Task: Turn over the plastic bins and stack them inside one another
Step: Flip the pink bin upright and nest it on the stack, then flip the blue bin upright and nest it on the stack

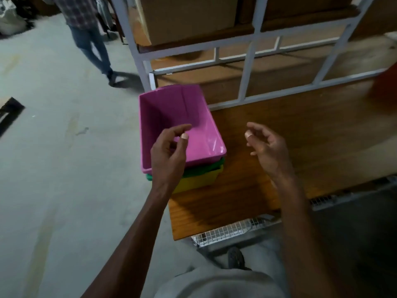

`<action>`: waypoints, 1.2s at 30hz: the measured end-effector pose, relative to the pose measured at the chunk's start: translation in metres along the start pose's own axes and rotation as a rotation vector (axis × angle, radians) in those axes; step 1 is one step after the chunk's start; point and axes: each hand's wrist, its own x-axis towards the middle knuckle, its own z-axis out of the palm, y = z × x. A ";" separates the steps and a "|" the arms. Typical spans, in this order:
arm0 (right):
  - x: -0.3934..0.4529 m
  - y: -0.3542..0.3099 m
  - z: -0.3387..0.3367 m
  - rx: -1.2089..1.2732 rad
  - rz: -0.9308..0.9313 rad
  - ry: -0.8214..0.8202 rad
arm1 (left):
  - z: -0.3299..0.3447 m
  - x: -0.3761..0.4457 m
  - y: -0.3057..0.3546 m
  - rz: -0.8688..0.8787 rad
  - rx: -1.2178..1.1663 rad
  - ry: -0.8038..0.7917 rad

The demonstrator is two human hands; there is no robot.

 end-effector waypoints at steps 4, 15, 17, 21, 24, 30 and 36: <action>-0.031 0.030 -0.043 0.189 0.093 0.084 | 0.041 -0.015 0.013 -0.172 -0.217 -0.187; -0.069 0.133 -0.177 0.264 0.273 0.322 | 0.188 -0.082 0.029 -0.380 -0.237 -0.405; -0.069 0.151 -0.211 0.205 0.279 0.343 | 0.228 -0.095 0.034 -0.410 -0.243 -0.451; -0.066 0.183 -0.287 0.114 0.294 0.373 | 0.312 -0.120 0.036 -0.492 -0.246 -0.541; -0.063 0.202 -0.347 0.058 0.308 0.367 | 0.372 -0.135 0.044 -0.567 -0.259 -0.572; -0.031 0.239 -0.453 0.036 0.335 0.430 | 0.488 -0.135 0.078 -0.556 -0.267 -0.677; 0.029 0.268 -0.550 -0.063 0.345 0.426 | 0.606 -0.116 0.085 -0.531 -0.208 -0.800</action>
